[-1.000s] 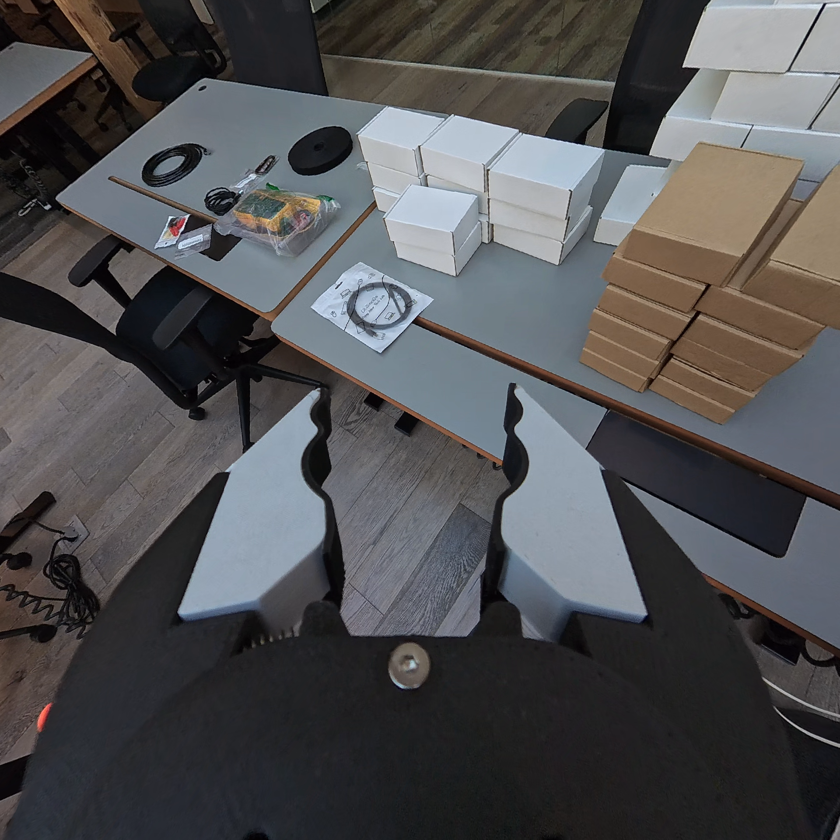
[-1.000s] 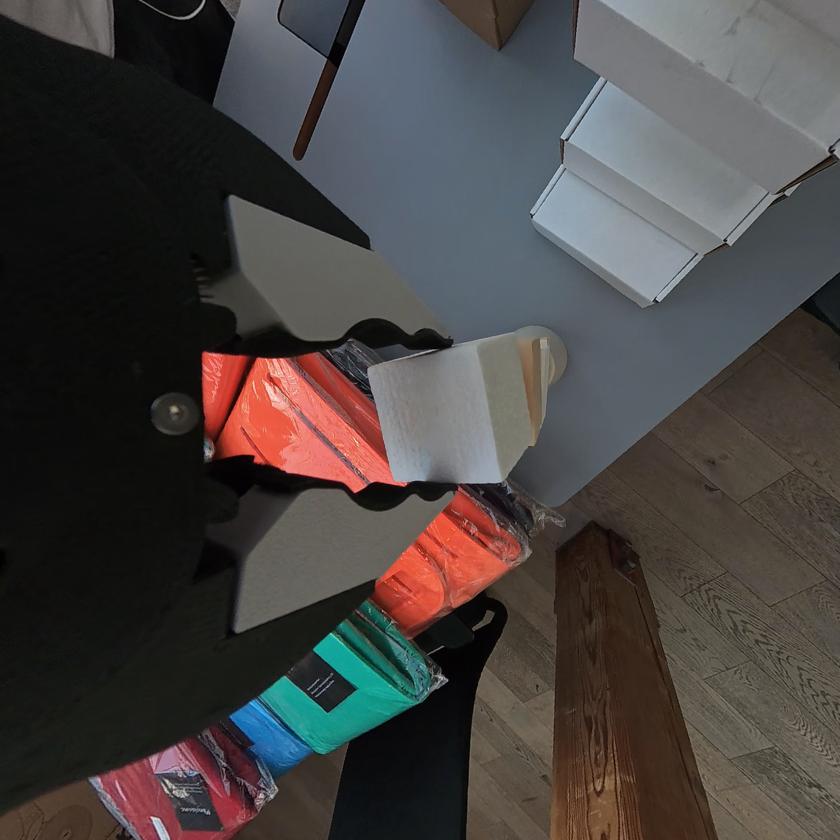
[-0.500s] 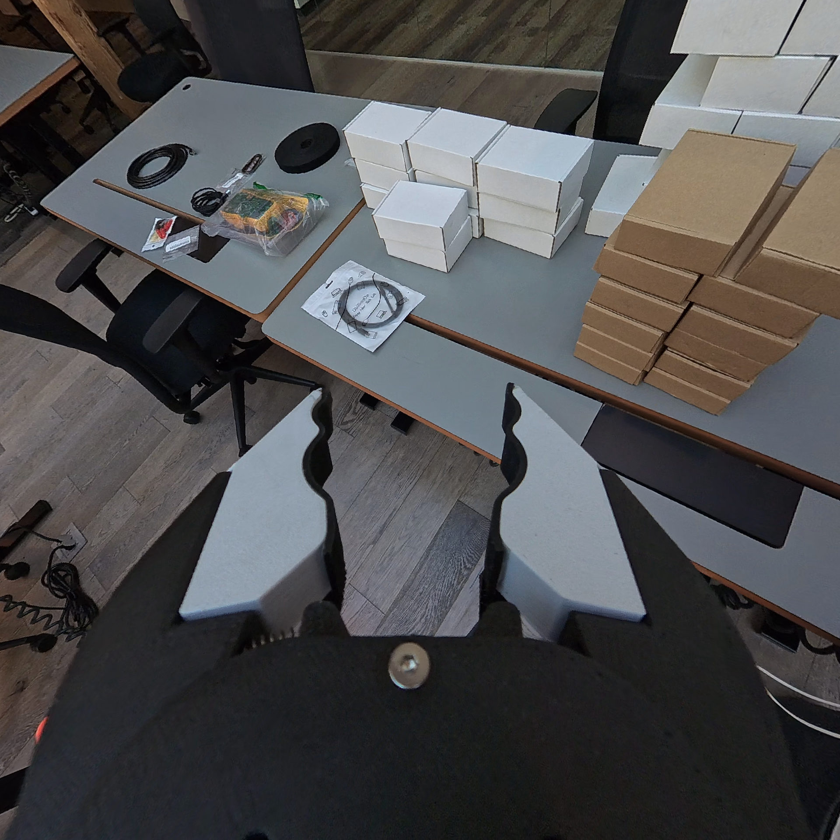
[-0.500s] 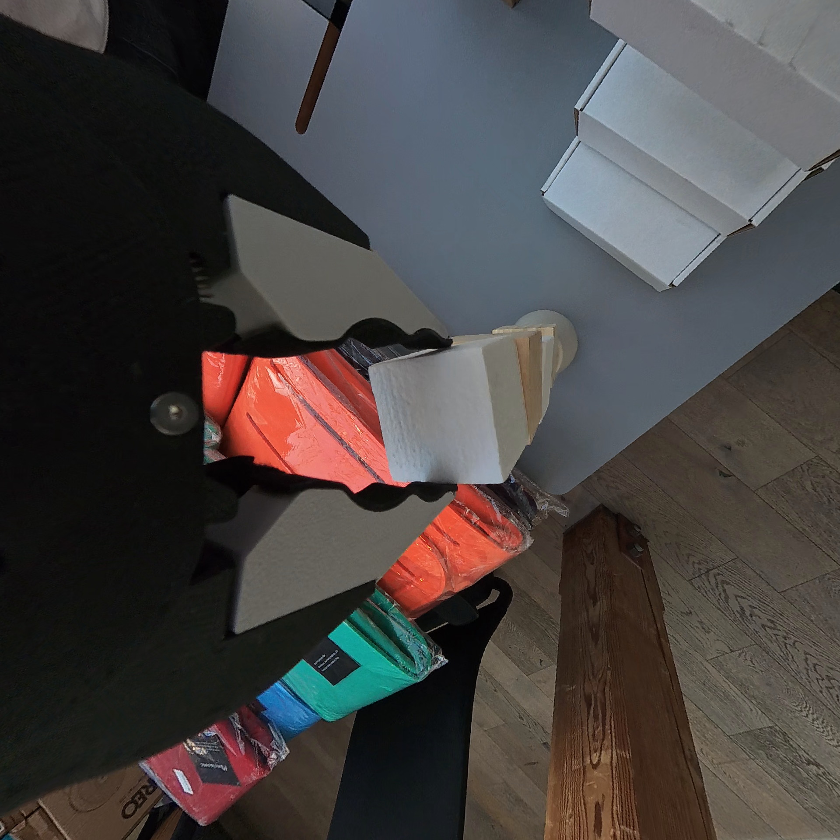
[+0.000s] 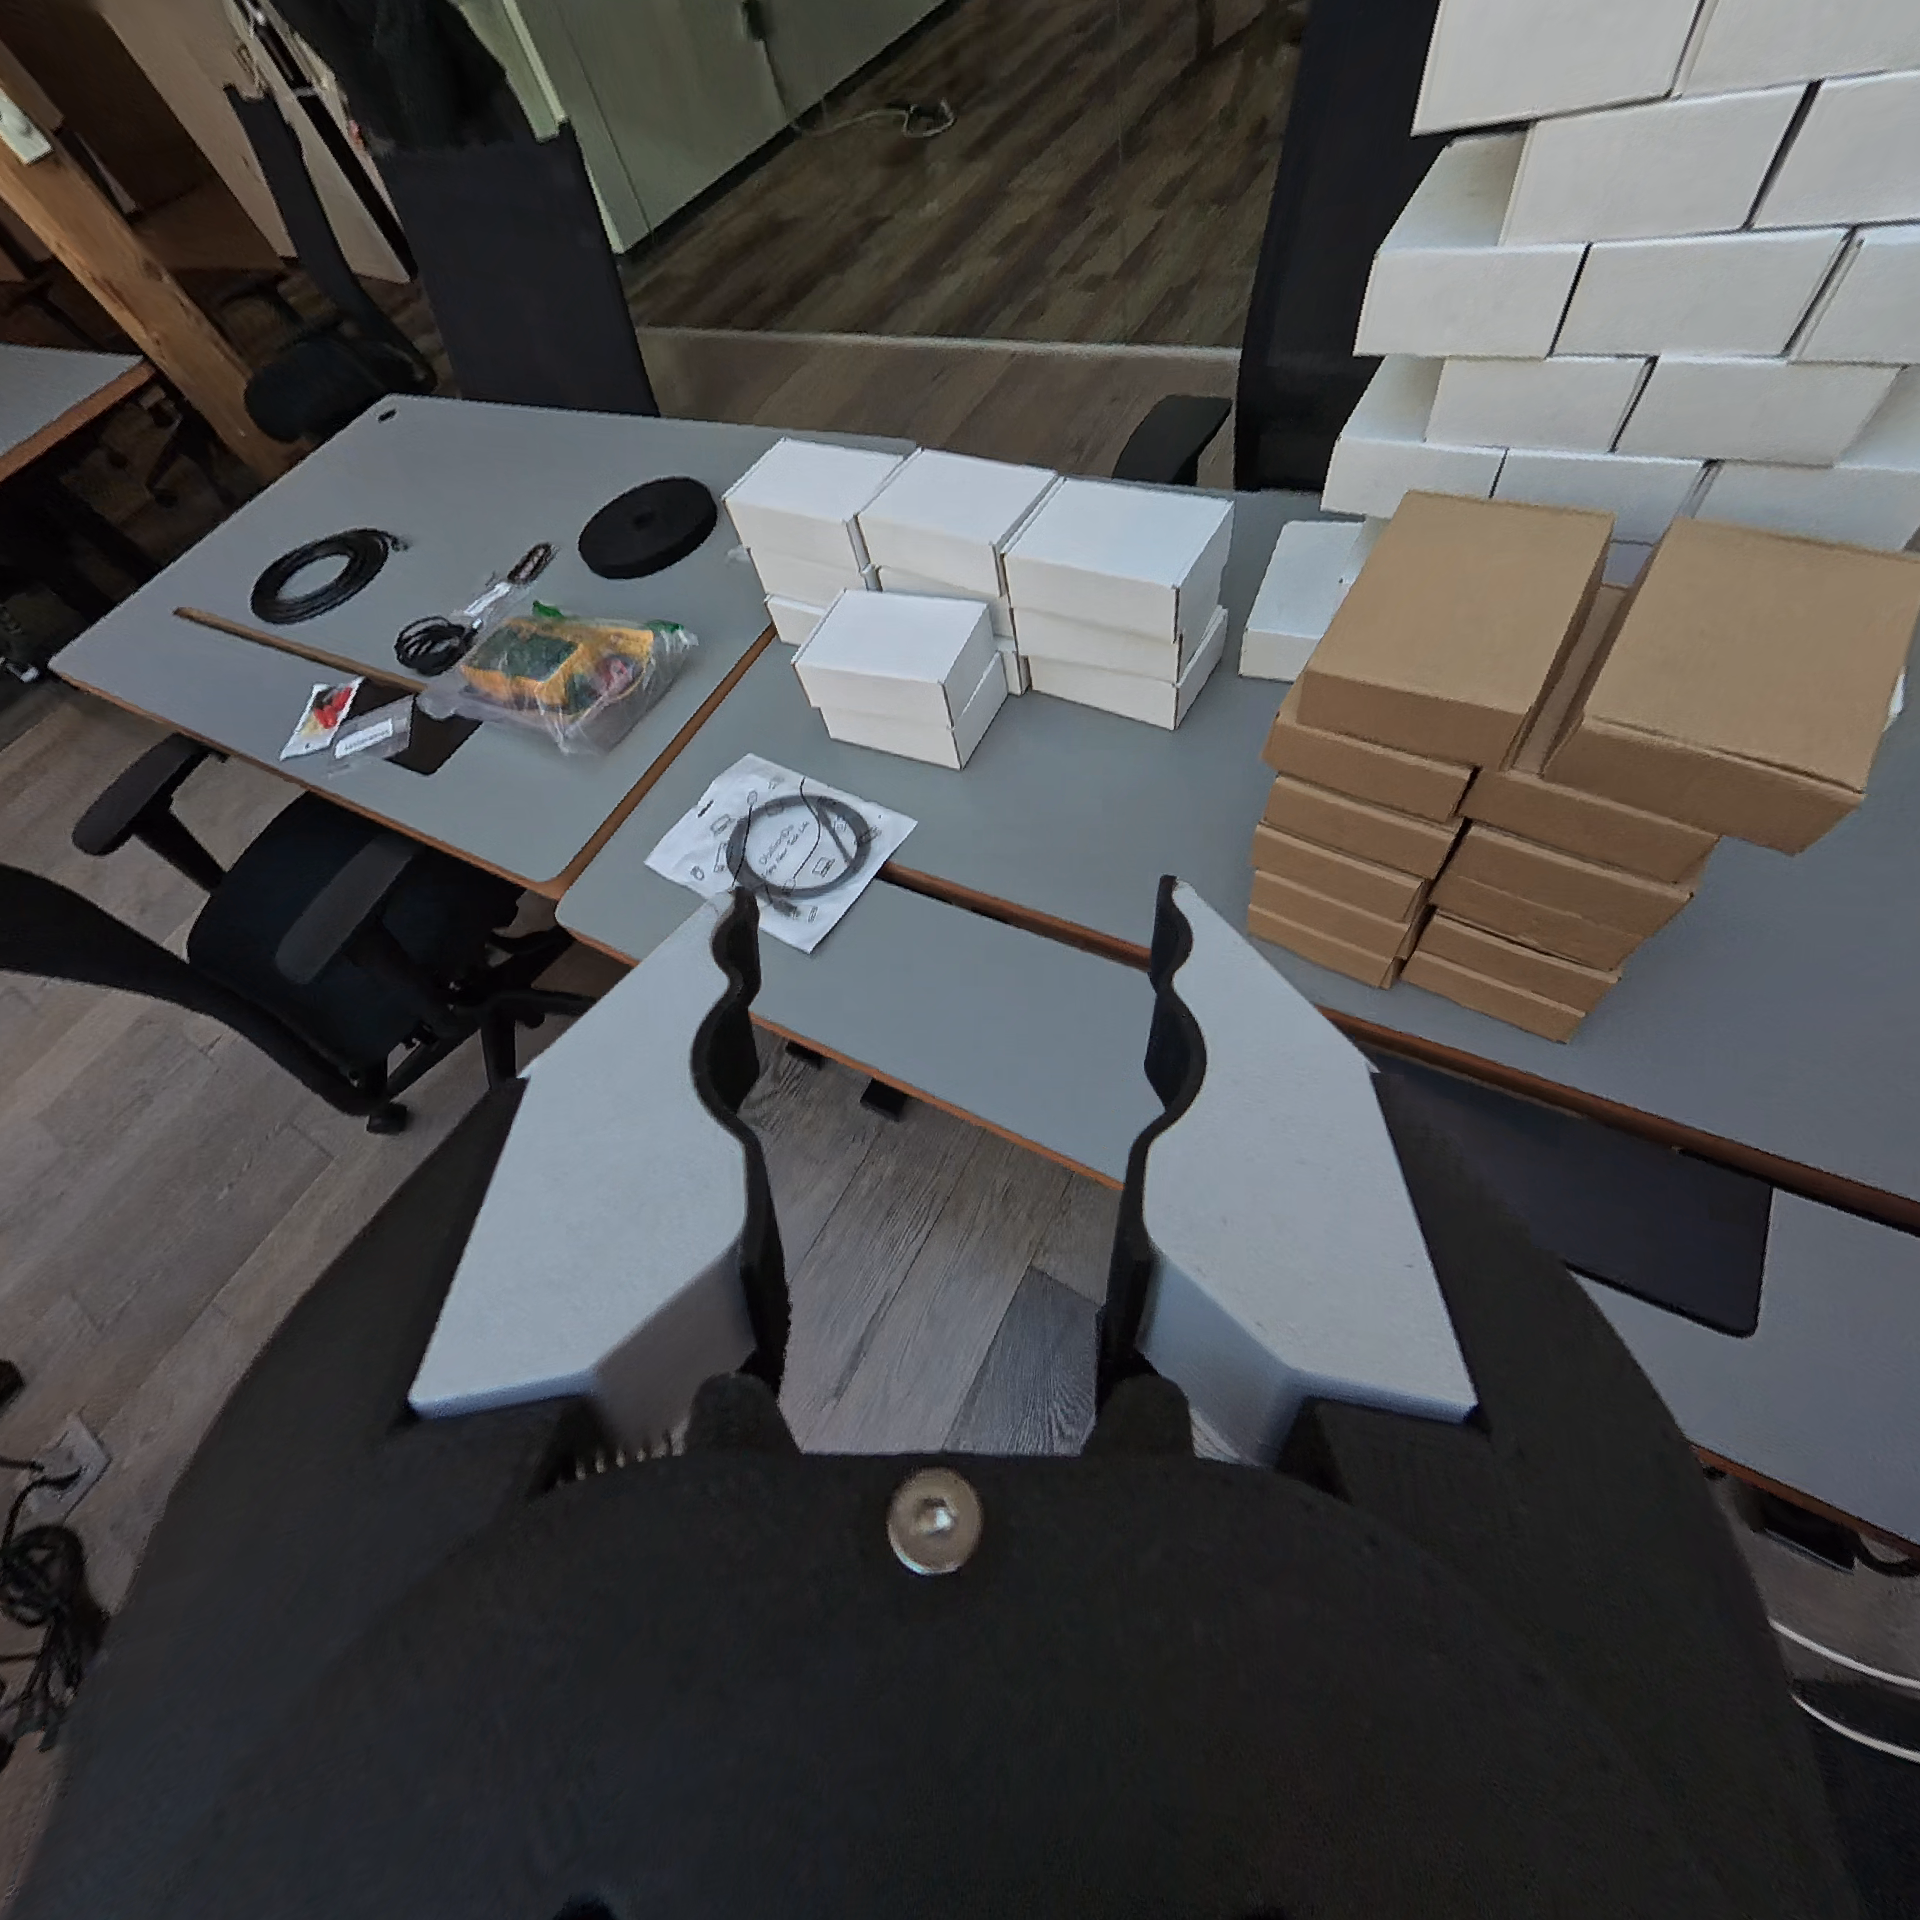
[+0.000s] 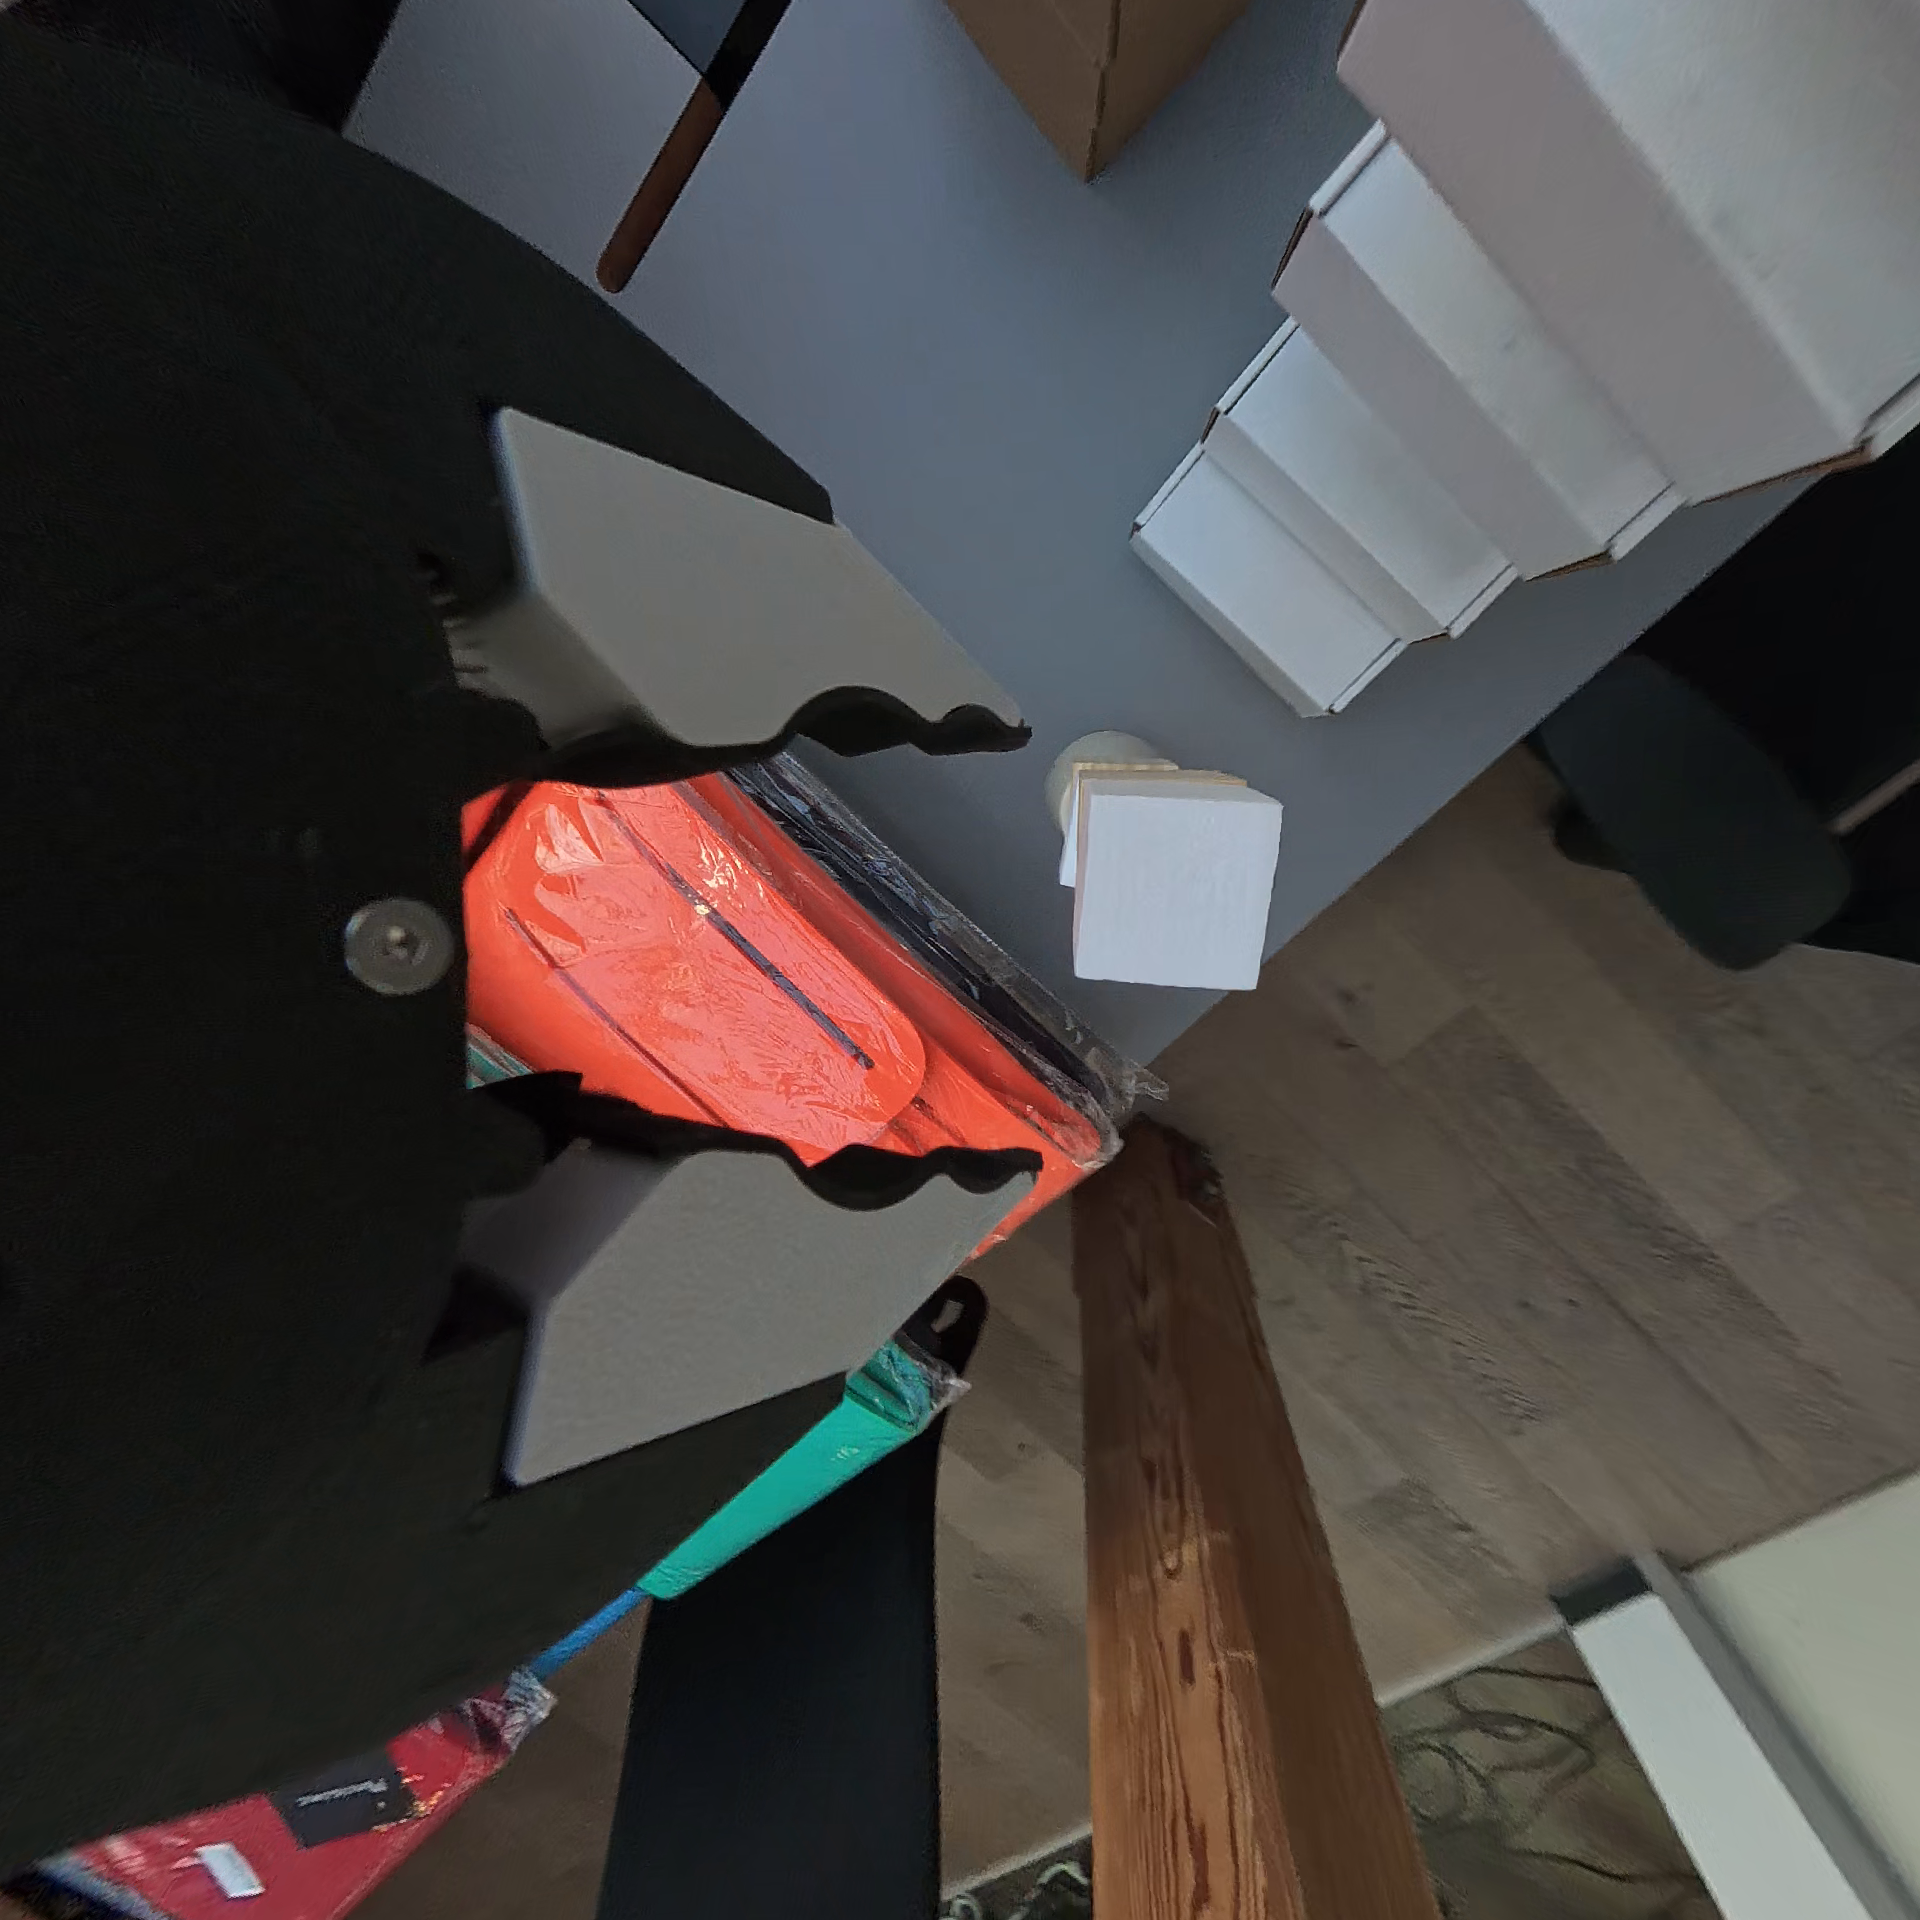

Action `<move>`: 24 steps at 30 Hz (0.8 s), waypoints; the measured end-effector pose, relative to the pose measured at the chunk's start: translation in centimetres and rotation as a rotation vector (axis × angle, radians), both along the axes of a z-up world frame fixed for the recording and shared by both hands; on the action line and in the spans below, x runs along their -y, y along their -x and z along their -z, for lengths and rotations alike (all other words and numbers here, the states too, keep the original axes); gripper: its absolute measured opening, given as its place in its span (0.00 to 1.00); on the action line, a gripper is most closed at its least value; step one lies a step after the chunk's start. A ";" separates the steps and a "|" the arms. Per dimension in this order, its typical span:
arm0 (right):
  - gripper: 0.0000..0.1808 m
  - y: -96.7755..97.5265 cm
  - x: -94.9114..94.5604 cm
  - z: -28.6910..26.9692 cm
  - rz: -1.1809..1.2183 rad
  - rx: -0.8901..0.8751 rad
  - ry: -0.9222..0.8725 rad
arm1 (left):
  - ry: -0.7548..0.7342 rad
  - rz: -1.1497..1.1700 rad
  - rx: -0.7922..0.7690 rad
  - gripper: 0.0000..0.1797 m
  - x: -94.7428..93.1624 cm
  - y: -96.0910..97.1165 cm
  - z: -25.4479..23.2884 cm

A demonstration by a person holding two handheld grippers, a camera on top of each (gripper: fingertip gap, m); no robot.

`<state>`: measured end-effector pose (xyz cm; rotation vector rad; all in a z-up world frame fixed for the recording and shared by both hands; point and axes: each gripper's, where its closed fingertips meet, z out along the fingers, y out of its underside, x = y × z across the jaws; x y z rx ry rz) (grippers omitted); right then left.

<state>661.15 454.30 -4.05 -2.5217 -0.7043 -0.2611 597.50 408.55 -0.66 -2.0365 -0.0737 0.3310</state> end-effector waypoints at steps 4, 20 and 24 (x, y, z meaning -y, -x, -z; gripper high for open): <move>0.42 -2.6 6.5 -8.9 -0.100 -0.067 -0.353 | -0.118 0.109 -0.031 0.42 -3.1 -1.7 -3.1; 0.43 -41.6 52.4 -3.3 0.656 -0.361 -0.265 | -0.306 0.713 0.083 0.51 -12.3 -23.0 -9.7; 0.42 -42.0 55.1 5.4 0.682 -0.434 -0.017 | -0.264 0.783 0.134 0.48 -10.0 -28.8 -9.4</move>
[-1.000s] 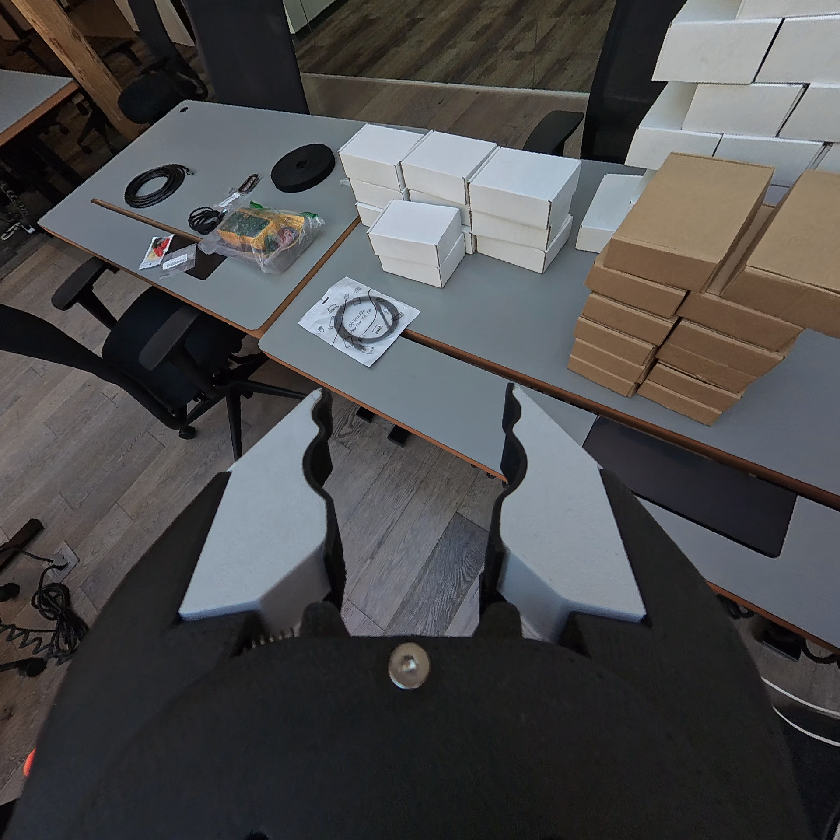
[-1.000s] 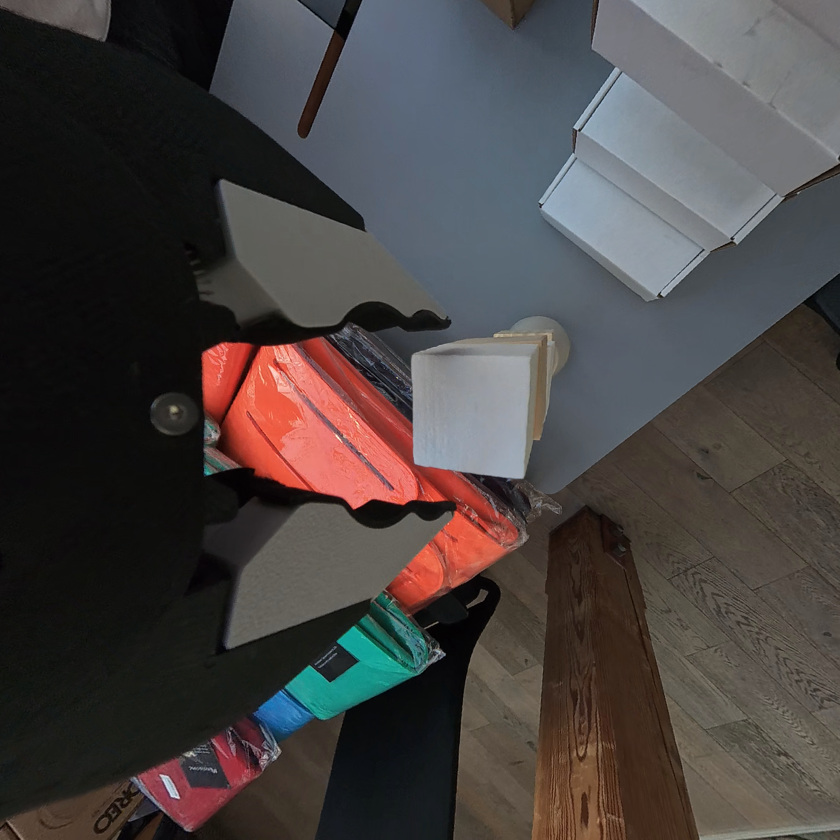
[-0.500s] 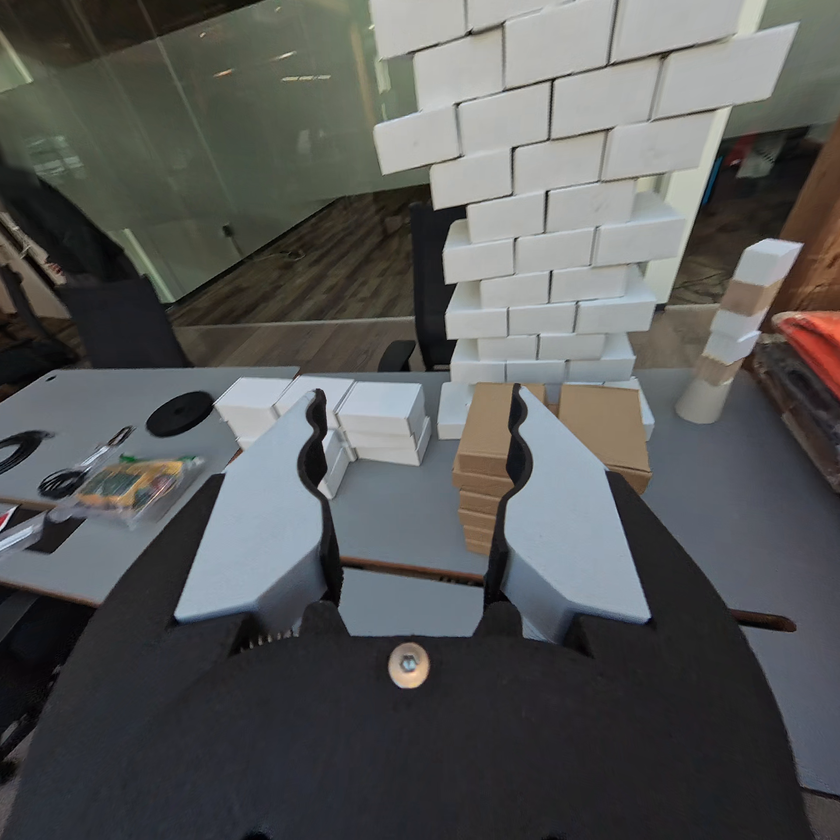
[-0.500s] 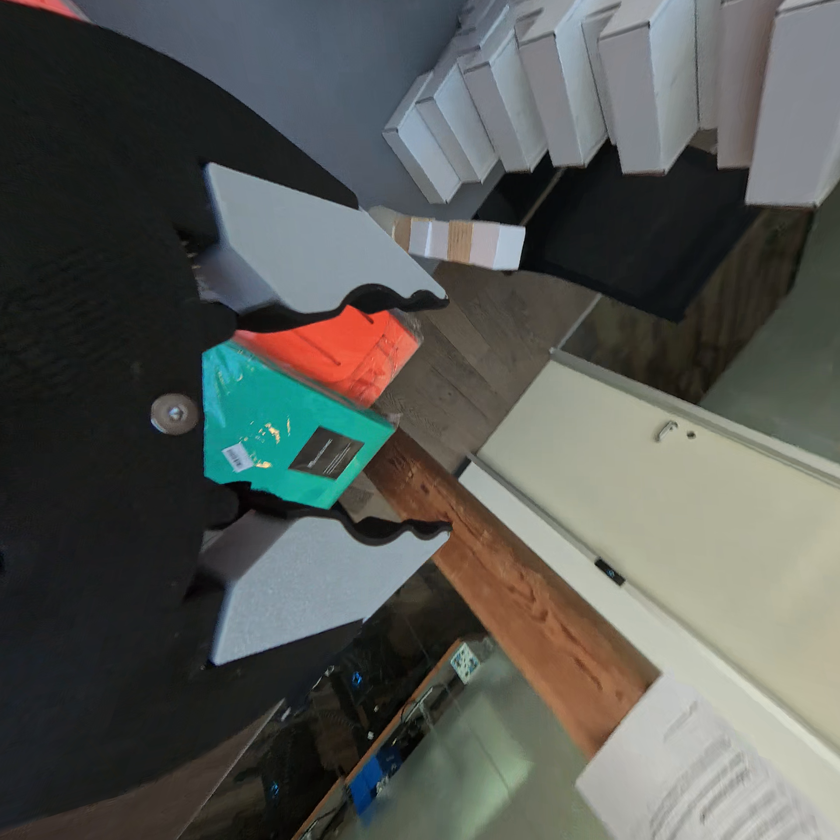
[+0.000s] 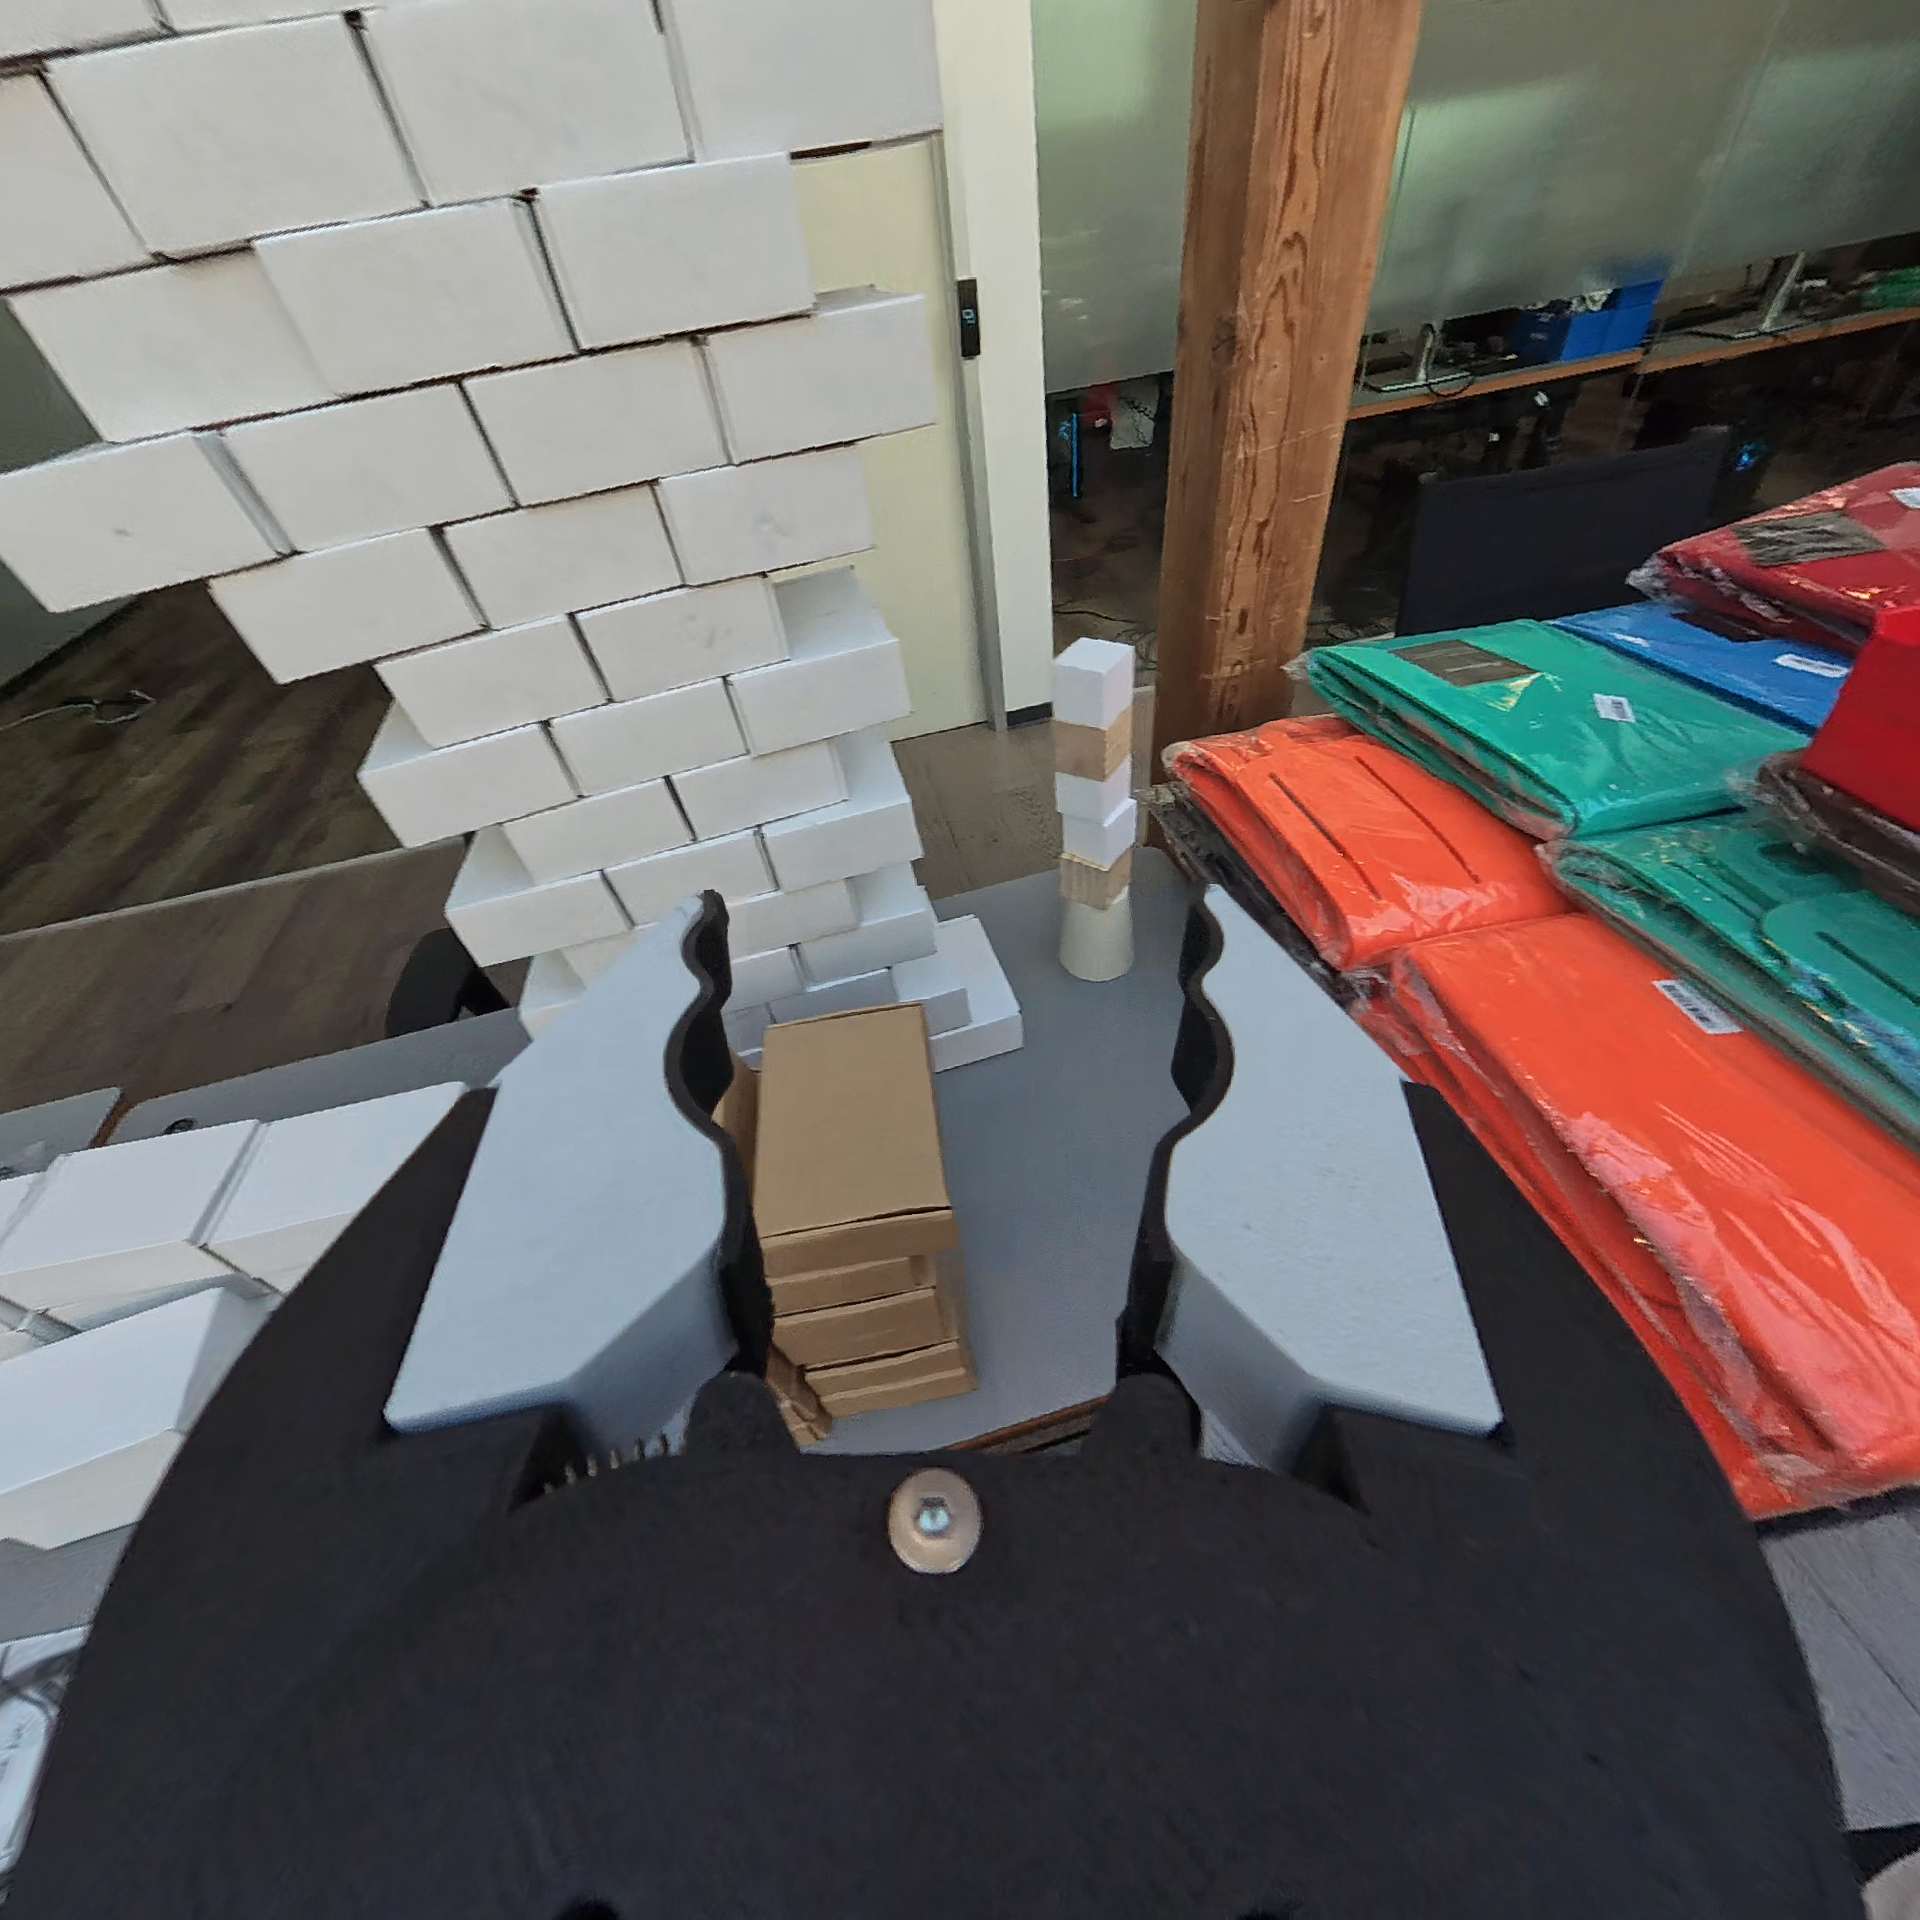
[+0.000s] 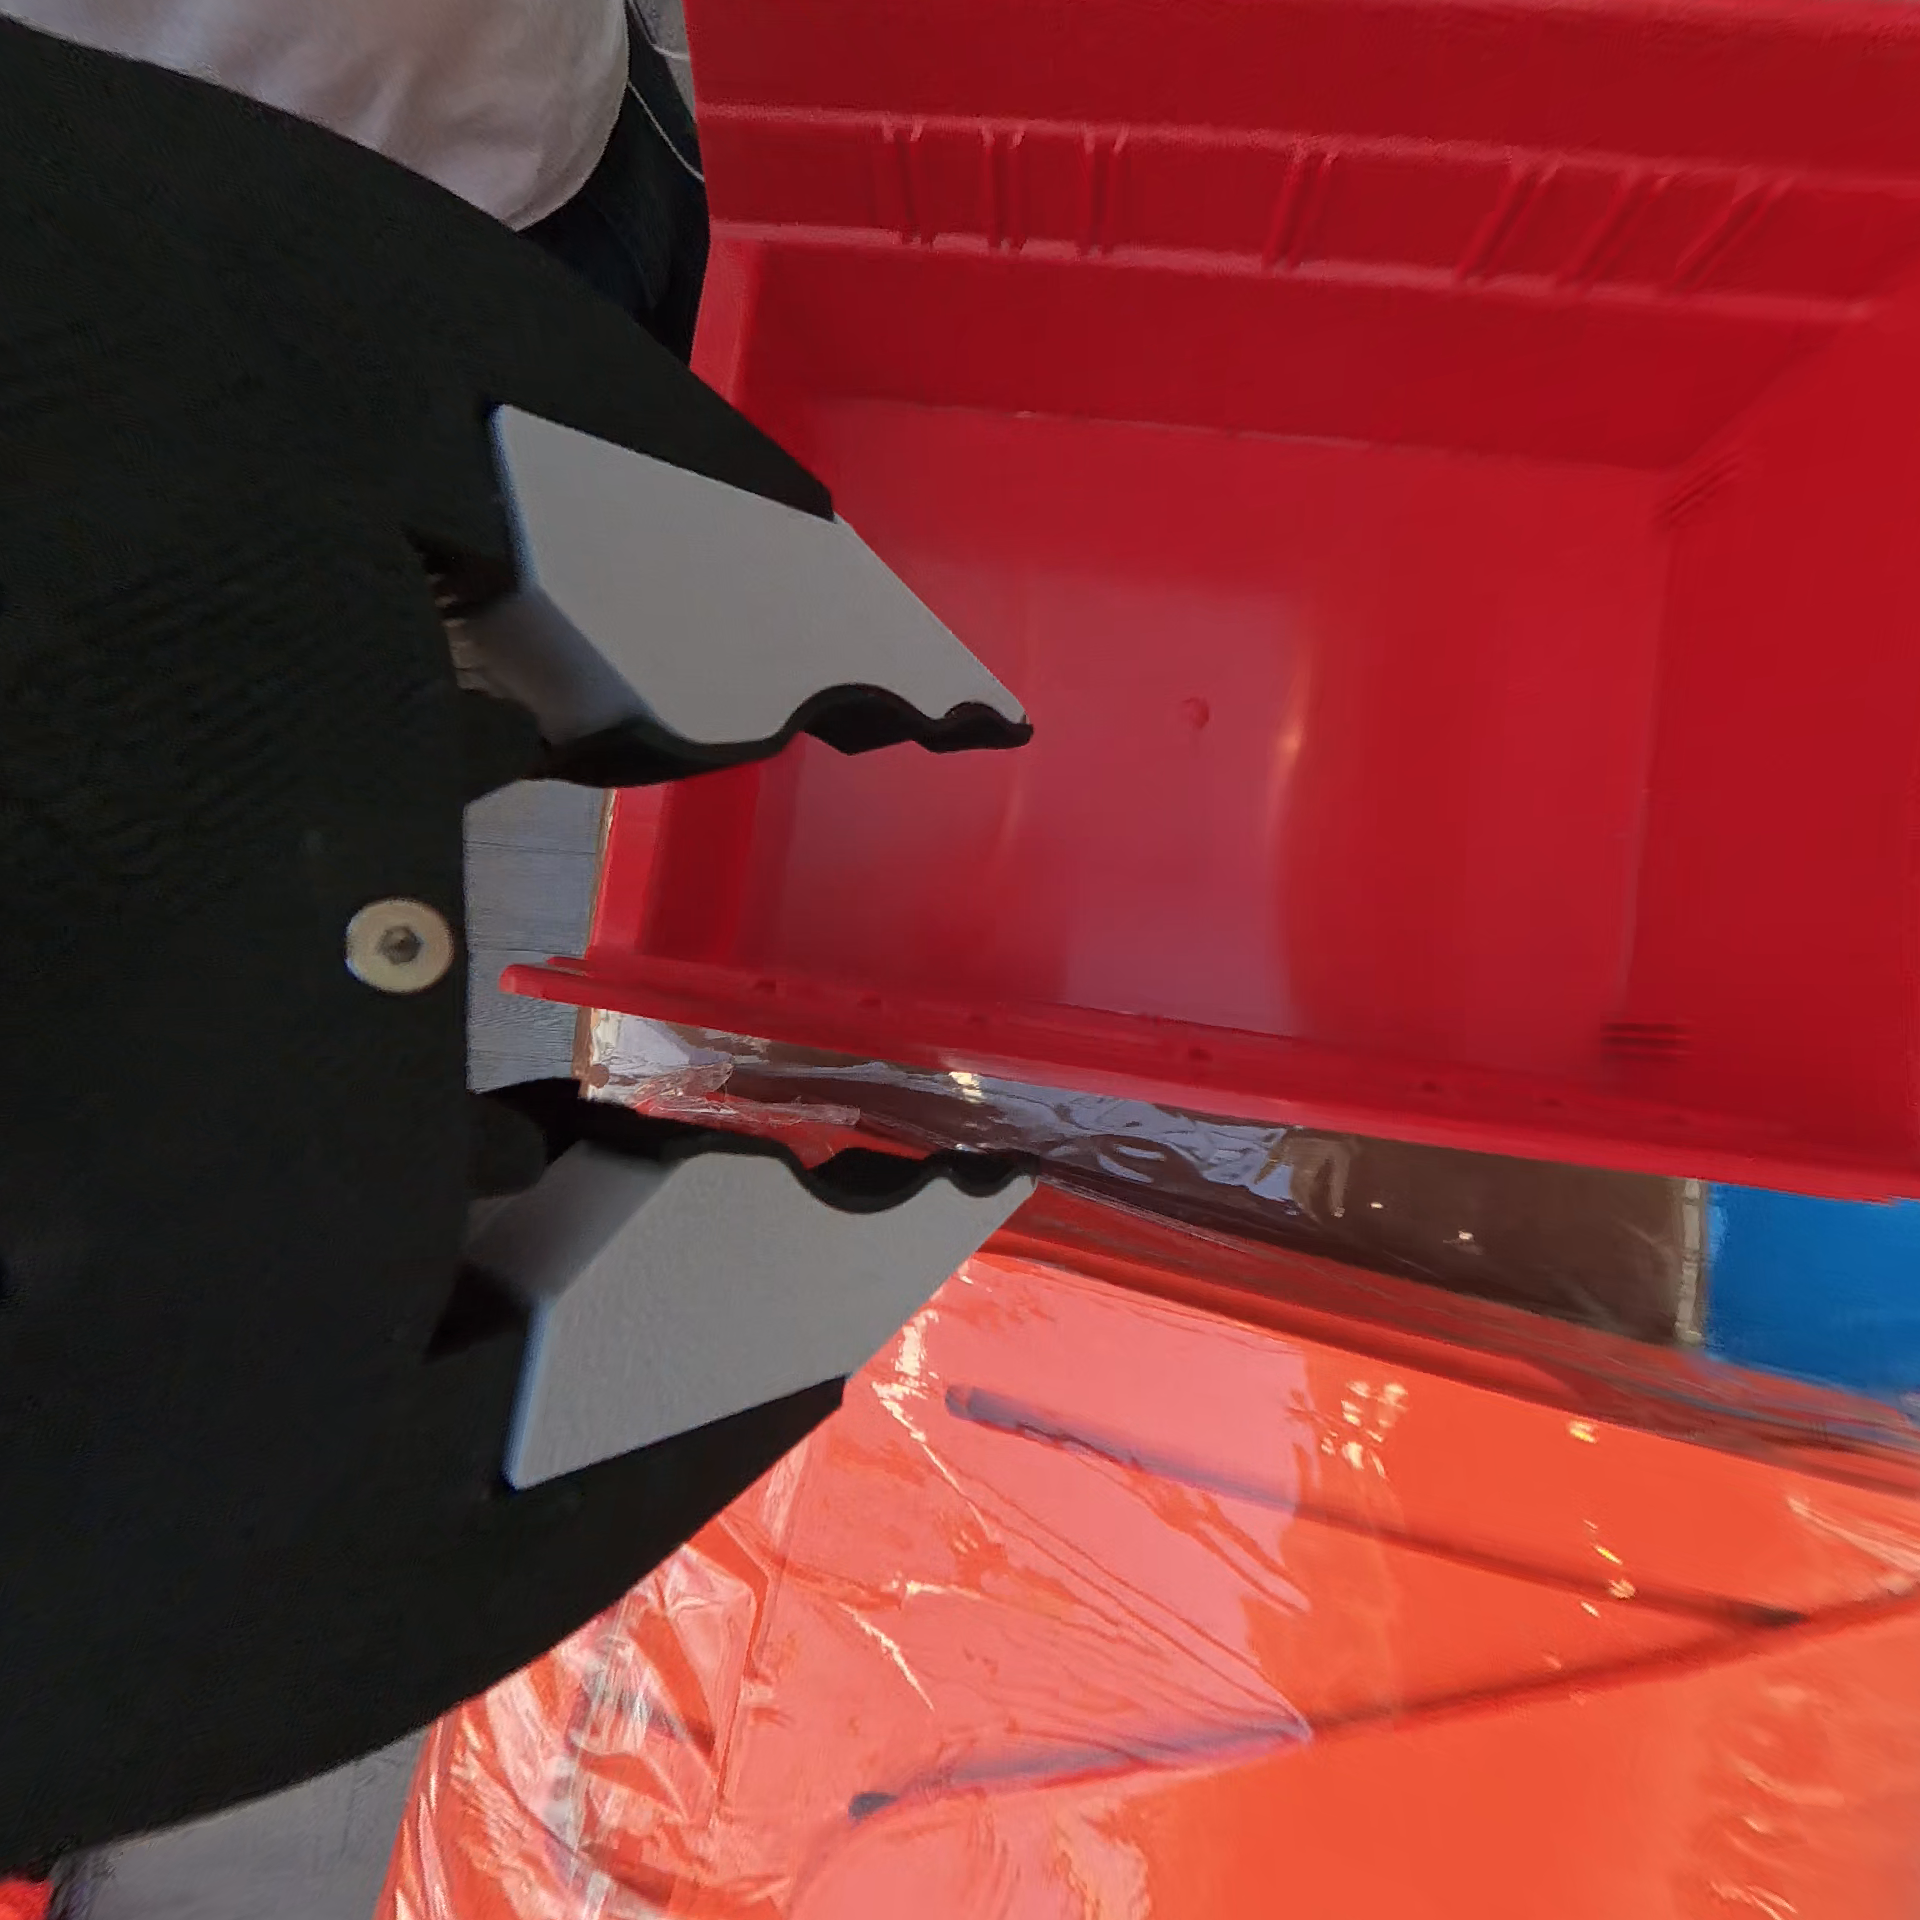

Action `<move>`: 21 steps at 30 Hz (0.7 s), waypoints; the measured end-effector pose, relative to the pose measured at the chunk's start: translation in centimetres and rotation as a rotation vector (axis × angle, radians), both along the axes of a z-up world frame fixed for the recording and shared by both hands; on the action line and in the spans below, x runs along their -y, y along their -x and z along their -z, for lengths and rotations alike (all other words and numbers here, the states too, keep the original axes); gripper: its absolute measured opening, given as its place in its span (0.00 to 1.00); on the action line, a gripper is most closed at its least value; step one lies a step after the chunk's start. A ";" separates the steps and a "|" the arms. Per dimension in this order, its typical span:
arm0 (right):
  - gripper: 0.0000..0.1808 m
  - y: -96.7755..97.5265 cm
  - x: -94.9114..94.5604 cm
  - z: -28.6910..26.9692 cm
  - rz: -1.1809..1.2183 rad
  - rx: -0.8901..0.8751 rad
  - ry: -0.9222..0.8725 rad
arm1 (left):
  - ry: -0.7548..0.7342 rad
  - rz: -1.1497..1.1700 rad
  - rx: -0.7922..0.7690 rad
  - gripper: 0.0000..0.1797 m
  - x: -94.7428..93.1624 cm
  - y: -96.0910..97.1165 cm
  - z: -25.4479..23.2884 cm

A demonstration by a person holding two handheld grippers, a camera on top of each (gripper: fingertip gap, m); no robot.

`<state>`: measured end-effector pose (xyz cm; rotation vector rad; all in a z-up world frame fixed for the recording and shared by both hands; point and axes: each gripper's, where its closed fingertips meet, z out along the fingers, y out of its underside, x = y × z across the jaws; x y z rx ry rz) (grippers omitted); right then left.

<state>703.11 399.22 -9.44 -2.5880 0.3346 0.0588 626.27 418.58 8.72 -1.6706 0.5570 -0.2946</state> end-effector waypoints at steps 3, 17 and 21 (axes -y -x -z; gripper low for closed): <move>0.35 -0.7 1.7 3.9 -0.031 0.043 0.116 | 0.057 0.073 0.002 0.48 2.2 -4.2 0.4; 0.01 0.7 2.6 6.8 -0.080 -0.151 0.270 | 0.229 0.004 -0.066 0.46 10.4 -5.0 5.5; 0.02 2.1 2.6 6.6 -0.134 -0.131 0.311 | 0.247 -0.040 -0.045 0.45 10.3 -2.0 6.2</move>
